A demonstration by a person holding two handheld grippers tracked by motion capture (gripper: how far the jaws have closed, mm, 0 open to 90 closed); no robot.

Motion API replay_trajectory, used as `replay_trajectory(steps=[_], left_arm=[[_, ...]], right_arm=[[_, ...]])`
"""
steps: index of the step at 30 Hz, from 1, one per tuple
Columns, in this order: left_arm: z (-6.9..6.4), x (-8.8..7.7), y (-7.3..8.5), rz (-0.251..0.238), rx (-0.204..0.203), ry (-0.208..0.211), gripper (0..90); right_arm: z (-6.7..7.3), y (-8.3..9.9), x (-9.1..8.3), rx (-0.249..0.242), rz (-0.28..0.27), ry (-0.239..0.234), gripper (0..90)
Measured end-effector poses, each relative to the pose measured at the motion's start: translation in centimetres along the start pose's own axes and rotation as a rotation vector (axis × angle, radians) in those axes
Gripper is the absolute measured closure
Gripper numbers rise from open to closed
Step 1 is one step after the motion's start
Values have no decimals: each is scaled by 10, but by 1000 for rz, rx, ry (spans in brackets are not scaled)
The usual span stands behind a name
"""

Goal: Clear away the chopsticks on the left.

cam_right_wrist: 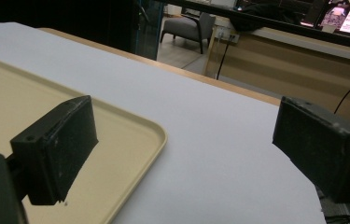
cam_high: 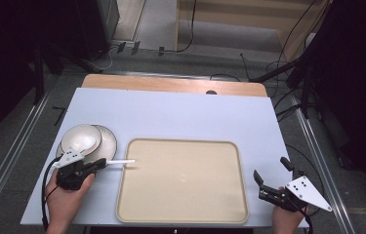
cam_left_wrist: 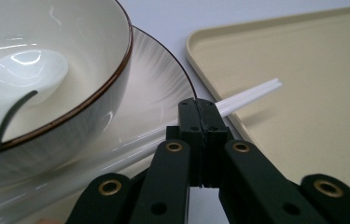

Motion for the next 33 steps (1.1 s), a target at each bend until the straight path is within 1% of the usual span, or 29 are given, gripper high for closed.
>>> replay_trajectory(steps=[3,4,5,11,14,16,18,19,21,24,25,26,27,28,29,33], left_arm=[[0,3,-1,1,3,-7,900],[-1,6,0,10,17,-10,900],[-1,7,0,9,25,-19,900],[0,12,-2,4,21,-34,900],[0,14,-3,1,22,-34,900],[-1,15,-5,1,35,-39,900],[-1,17,-5,0,40,-58,900],[-1,17,-5,0,40,-58,900],[-1,20,-6,-3,46,-71,900],[0,23,-7,3,44,-81,900],[0,24,-7,0,38,-76,900],[1,25,-8,7,30,-78,900],[1,25,-8,7,30,-78,900],[2,27,-8,17,31,-94,900],[2,28,-7,23,34,-99,900],[2,30,-8,19,37,-107,900]], right_arm=[[0,0,0,-4,0,0,64],[0,0,-1,0,0,1,64],[0,0,-1,0,-1,1,64],[0,0,-1,0,-1,0,64],[0,0,-2,-2,0,2,64],[0,0,-2,-4,1,2,64],[0,1,-3,-1,3,2,64],[0,1,-3,-1,3,2,64],[-1,0,-4,-4,0,6,64],[-1,0,-5,-6,-2,9,64],[-2,0,-6,-6,-2,10,64],[-2,1,-6,-3,-1,11,64],[-2,1,-6,-3,-1,11,64],[-2,1,-7,-4,0,13,64],[-1,1,-7,-2,1,12,64],[-2,1,-8,-3,2,14,64]])
Point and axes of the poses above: each handheld gripper's, and its own axes: x roughly forward along the jaws, y roughly out of its underside, z roughly to its left, the point moved 8 cm from there along x, roughly forward along the jaws, and after that the axes turned 1 degree about z, right-handed, at the moved point
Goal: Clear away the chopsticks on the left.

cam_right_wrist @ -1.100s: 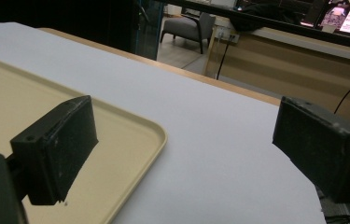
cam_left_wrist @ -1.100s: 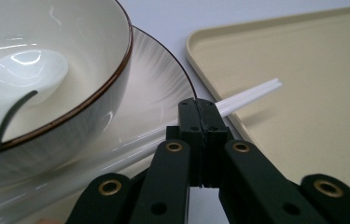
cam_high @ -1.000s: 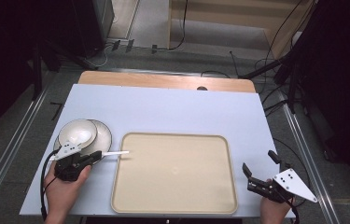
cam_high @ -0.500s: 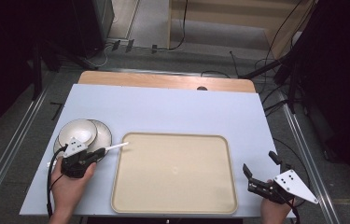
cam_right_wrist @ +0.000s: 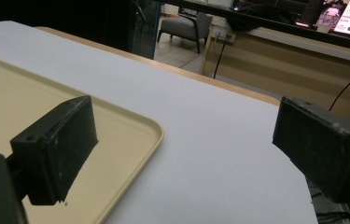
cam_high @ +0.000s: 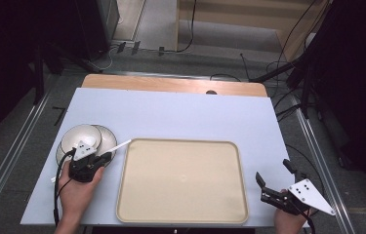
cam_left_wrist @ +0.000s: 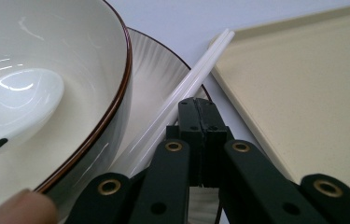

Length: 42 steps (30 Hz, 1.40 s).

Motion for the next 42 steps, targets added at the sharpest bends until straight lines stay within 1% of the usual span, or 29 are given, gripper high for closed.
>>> replay_trajectory(steps=[1,4,6,9,10,11,14,17,19,20,21,22,23,24,26,27,28,29,31,34,36,37,38,39,40,42], left_arm=[[0,1,-1,-2,4,-5,900],[0,2,-2,-4,4,-1,900],[-1,0,-4,-20,6,10,900],[-2,-4,-6,-31,1,28,850],[-2,-6,-7,-35,0,42,829],[-2,-6,-7,-35,0,42,806],[-4,-16,-9,-45,10,80,774],[-7,-25,-12,-50,41,110,751],[-8,-31,-13,-51,50,128,715],[-10,-33,-13,-44,47,158,684],[-10,-33,-13,-44,47,158,659],[-10,-36,-14,-32,60,171,659],[-10,-41,-14,-29,69,176,637],[-9,-44,-14,-30,68,192,628],[-8,-47,-14,-28,71,194,611],[-3,-52,-13,-19,83,198,607],[-3,-52,-13,-19,83,198,607],[3,-56,-11,-23,79,197,608],[8,-59,-7,-15,90,198,617],[12,-65,-3,-7,106,205,631],[14,-68,0,3,108,222,653],[14,-68,0,3,108,222,666],[18,-71,3,25,114,229,692],[20,-72,5,36,114,240,712],[23,-74,7,45,112,243,722],[28,-76,11,65,120,223,730]], right_arm=[[0,0,-1,2,0,1,64],[0,0,-1,-1,0,2,64],[0,0,-2,0,0,3,64],[-1,0,-3,2,-3,3,64],[-2,0,-3,0,-5,3,64],[-2,0,-3,0,-5,3,64],[-2,0,-4,6,-5,-3,64],[-3,0,-4,6,-9,-8,64],[-4,0,-5,10,-7,-10,64],[-4,0,-5,11,-8,-11,64],[-4,0,-5,11,-8,-11,64],[-4,-1,-5,11,-11,-10,64],[-5,-1,-5,12,-12,-11,64],[-5,-1,-5,16,-10,-11,64],[-5,-1,-6,16,-12,-13,64],[-5,-1,-6,15,-13,-14,64],[-5,-1,-6,15,-13,-14,64],[-6,-1,-6,14,-12,-14,64],[-6,-1,-6,14,-12,-14,64],[-6,-1,-6,13,-13,-16,65],[-5,-1,-6,15,-13,-17,64],[-5,-1,-6,15,-13,-18,64],[-5,-1,-6,12,-13,-20,64],[-5,-2,-6,8,-13,-18,64],[-4,-1,-6,9,-12,-19,64],[-4,-1,-6,7,-11,-22,64]])
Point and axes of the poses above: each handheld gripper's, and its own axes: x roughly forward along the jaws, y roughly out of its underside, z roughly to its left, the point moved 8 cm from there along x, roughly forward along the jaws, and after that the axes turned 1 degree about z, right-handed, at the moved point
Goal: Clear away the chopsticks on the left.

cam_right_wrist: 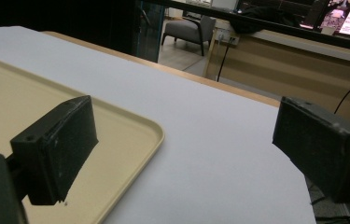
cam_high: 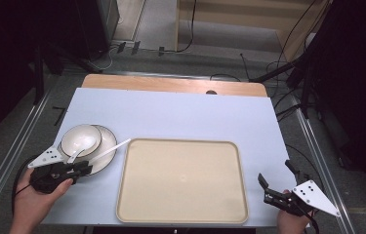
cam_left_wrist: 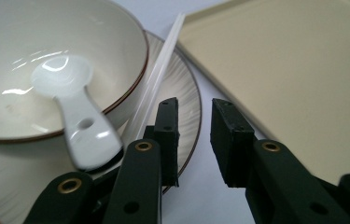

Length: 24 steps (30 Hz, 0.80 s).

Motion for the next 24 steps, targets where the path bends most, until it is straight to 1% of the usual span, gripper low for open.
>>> replay_trajectory(steps=[2,6,9,10,11,12,14,17,20,21,24], left_arm=[[5,-2,4,16,-2,-20,744],[14,-4,8,30,-12,-67,763],[16,-2,10,40,-11,-72,786],[17,0,12,61,-6,-90,788],[17,0,12,61,-6,-90,789],[19,1,13,64,-3,-102,794],[21,0,12,54,-5,-123,789],[23,-2,12,41,-13,-130,783],[24,-1,13,50,-14,-134,779],[23,0,13,54,-15,-133,779],[23,1,13,53,-12,-134,777]], right_arm=[[0,0,0,-3,-1,-2,64],[1,0,1,-4,0,-3,64],[1,0,1,-7,0,-6,64],[2,1,2,-7,4,-7,64],[2,1,2,-7,4,-7,64],[2,0,2,-11,2,-8,64],[2,1,2,-10,2,-7,64],[2,1,2,-8,3,-9,64],[2,1,2,-4,5,-10,64],[2,1,3,-10,3,-9,64],[4,1,3,-9,8,-11,64]])
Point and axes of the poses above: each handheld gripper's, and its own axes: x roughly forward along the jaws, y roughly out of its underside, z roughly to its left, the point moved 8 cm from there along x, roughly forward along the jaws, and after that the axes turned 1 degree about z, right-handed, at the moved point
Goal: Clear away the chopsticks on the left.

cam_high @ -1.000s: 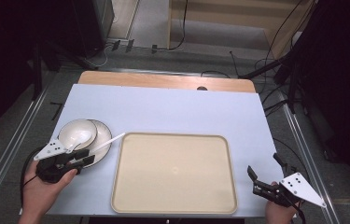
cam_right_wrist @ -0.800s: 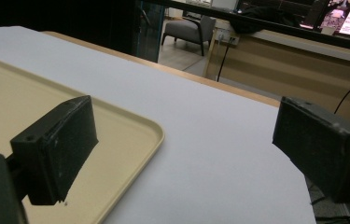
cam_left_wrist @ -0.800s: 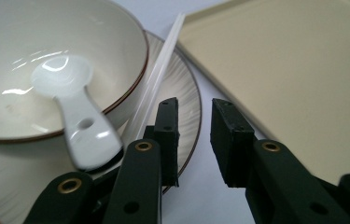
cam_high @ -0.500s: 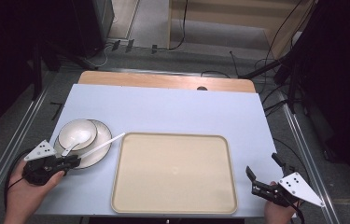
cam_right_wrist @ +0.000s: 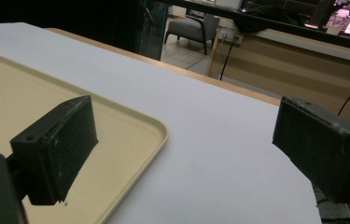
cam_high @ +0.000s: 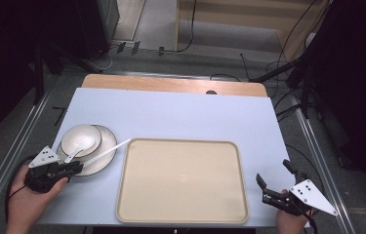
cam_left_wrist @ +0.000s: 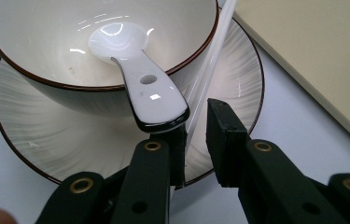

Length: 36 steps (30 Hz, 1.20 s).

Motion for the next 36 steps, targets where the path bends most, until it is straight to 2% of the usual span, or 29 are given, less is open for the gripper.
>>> replay_trajectory(steps=[10,15,18,24,28,33,36], left_arm=[[-4,5,0,24,16,0,769],[-11,14,-2,65,52,-4,772],[-13,20,-1,92,58,3,783],[-16,24,-1,115,83,-3,809],[-18,24,-2,122,111,0,841],[-18,24,-2,118,126,3,849],[-18,24,-2,120,148,-1,851]], right_arm=[[-1,0,0,0,-2,3,64],[-1,0,0,1,-2,3,64],[0,-1,0,1,-5,4,64],[-1,-1,0,1,-5,4,64],[-1,-1,-1,1,-6,6,64],[-1,-1,0,1,-6,6,65],[-1,-1,0,-1,-3,4,64]])
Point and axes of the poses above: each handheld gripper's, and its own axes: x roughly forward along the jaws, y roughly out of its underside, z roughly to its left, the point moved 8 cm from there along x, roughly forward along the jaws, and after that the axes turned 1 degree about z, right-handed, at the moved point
